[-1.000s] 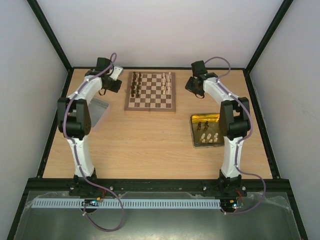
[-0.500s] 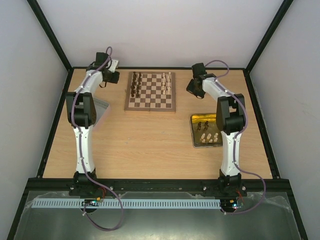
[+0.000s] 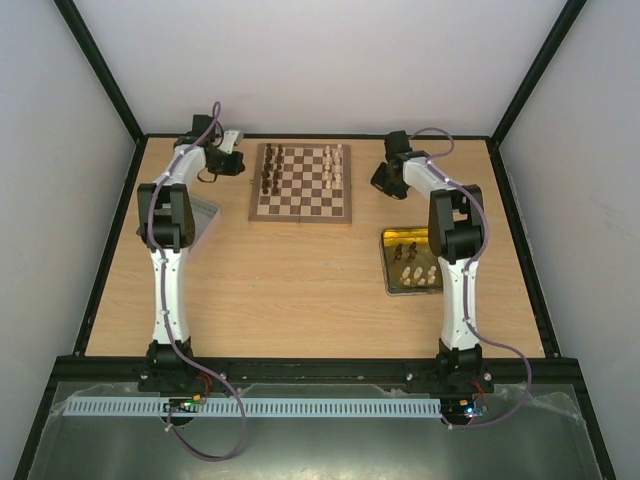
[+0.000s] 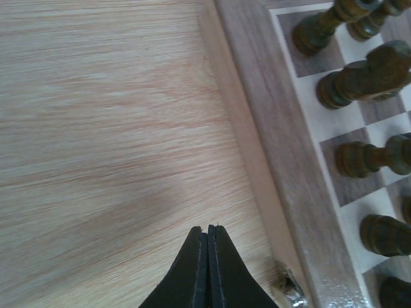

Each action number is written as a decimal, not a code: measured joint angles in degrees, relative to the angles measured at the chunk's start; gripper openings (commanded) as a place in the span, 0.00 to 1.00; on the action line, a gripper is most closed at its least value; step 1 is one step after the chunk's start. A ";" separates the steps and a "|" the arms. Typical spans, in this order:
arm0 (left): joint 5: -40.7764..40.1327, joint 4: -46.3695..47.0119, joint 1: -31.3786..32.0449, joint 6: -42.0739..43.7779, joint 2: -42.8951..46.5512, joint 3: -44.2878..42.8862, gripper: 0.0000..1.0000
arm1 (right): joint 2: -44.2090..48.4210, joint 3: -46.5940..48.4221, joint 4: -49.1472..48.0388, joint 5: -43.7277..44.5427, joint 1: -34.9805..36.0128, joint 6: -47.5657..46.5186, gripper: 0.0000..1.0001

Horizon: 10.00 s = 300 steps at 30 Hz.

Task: Set up the chess pieces on the board
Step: Move the chessboard to the center of the board, then pick up the chess piece from the storage box, then place the chess piece on the chessboard.

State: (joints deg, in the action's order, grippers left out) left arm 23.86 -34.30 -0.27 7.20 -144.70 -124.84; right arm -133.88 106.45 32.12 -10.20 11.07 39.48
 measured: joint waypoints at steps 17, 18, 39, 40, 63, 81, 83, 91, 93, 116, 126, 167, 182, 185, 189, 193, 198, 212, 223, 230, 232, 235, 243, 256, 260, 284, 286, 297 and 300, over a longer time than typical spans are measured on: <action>2.99 -0.17 2.25 -1.14 -2.34 -0.15 0.02 | -1.57 1.70 -1.55 -2.80 2.86 0.66 0.02; 2.91 -0.11 2.40 -1.14 -2.34 -0.15 0.02 | -1.60 1.70 -1.60 -2.86 3.08 0.70 0.02; 4.07 2.36 3.50 1.40 3.10 10.05 0.02 | -1.36 -0.66 -6.34 -5.92 6.21 1.90 0.02; 4.15 2.47 3.48 1.44 3.54 10.84 0.02 | -1.16 -1.07 -6.73 -5.86 6.23 1.92 0.02; 4.22 3.91 4.81 4.13 16.63 31.91 0.02 | 13.84 -24.52 -11.39 -4.35 9.20 1.03 0.02; 3.19 1.64 6.43 8.94 30.73 52.04 0.02 | 29.11 -44.65 -11.19 -2.99 15.52 1.09 0.02; 2.64 1.36 6.43 9.40 31.78 53.35 0.02 | 30.71 -46.53 -11.17 -2.40 17.05 1.53 0.02; 1.73 -0.48 6.62 11.30 36.46 59.39 0.02 | 38.62 -55.32 -12.09 -2.67 21.55 4.57 0.02; 1.79 -0.94 6.86 11.65 37.48 60.70 0.02 | 40.92 -57.59 -12.87 -2.99 21.86 5.33 0.02; 1.99 -1.14 7.21 12.07 40.59 64.87 0.02 | 47.43 -61.61 -15.02 -0.83 22.82 6.03 0.02; 2.93 -0.85 5.49 12.13 40.59 65.22 0.02 | 45.00 -60.35 -14.73 0.39 20.26 5.09 0.02; 2.78 -2.01 9.81 13.62 42.40 67.47 0.02 | 46.66 -68.41 -23.69 -8.11 17.25 2.97 0.02; 2.73 -2.56 8.61 13.27 42.34 67.14 0.19 | 48.68 -62.69 -15.54 -3.56 17.73 0.39 0.07; 2.05 -2.49 7.65 13.20 42.64 66.93 0.30 | 50.16 -59.12 -12.48 -1.31 17.66 -0.92 0.11; -1.57 -2.05 6.69 13.29 44.19 66.93 0.35 | 52.48 -55.91 -9.27 1.16 17.38 -1.79 0.16; -5.99 -0.68 6.08 13.62 46.05 67.14 0.57 | 54.27 -54.10 -6.69 3.67 17.09 -2.12 0.38; -9.99 0.98 5.97 14.69 51.06 68.04 0.76 | 56.48 -53.83 -4.09 5.95 15.72 -2.43 0.52; -4.98 5.81 5.99 18.10 60.37 73.64 0.62 | 57.57 -53.79 -0.76 4.44 6.14 -4.37 0.38; -2.78 8.31 5.99 17.99 60.61 75.41 0.69 | 48.85 -53.46 -1.55 3.85 6.01 -4.44 0.34; -1.14 8.85 5.99 17.86 62.51 76.24 0.70 | 44.26 -53.11 -3.04 4.33 5.60 -4.09 0.32; -0.61 8.83 5.99 17.88 62.51 76.37 0.70 | 43.19 -52.41 -3.76 4.61 5.25 -4.04 0.31; 0.26 8.81 5.99 17.88 62.53 76.37 0.70 | 42.27 -52.26 -4.83 4.66 4.63 -3.98 0.29; 1.70 8.79 5.99 17.86 62.53 76.37 0.71 | 40.50 -52.17 -7.06 4.61 4.26 -3.48 0.24; 1.81 8.74 5.99 17.84 62.53 76.37 0.71 | 39.65 -52.17 -7.50 4.72 4.26 -2.60 0.03; 1.79 8.74 5.99 17.81 62.53 76.37 0.72 | 39.89 -52.11 -7.34 5.35 4.26 -2.60 0.02; 1.40 8.26 5.05 16.96 62.53 76.37 0.73 | 57.02 -45.88 4.72 12.17 23.02 -0.59 0.02; 1.38 8.24 4.85 16.94 62.53 76.37 0.72 | 58.16 -44.48 5.92 12.13 26.27 0.83 0.02; 1.18 8.20 3.30 16.72 62.55 76.37 0.74 | 52.46 -40.35 7.52 11.89 46.86 8.68 0.02; 1.14 8.20 2.51 16.59 62.58 76.37 0.74 | 47.65 -38.40 7.48 11.58 51.15 9.60 0.02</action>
State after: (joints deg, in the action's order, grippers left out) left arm 24.99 -26.11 2.24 23.79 -82.13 -48.47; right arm -86.24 68.05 39.59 1.39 62.22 49.08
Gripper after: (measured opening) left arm 0.737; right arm 0.039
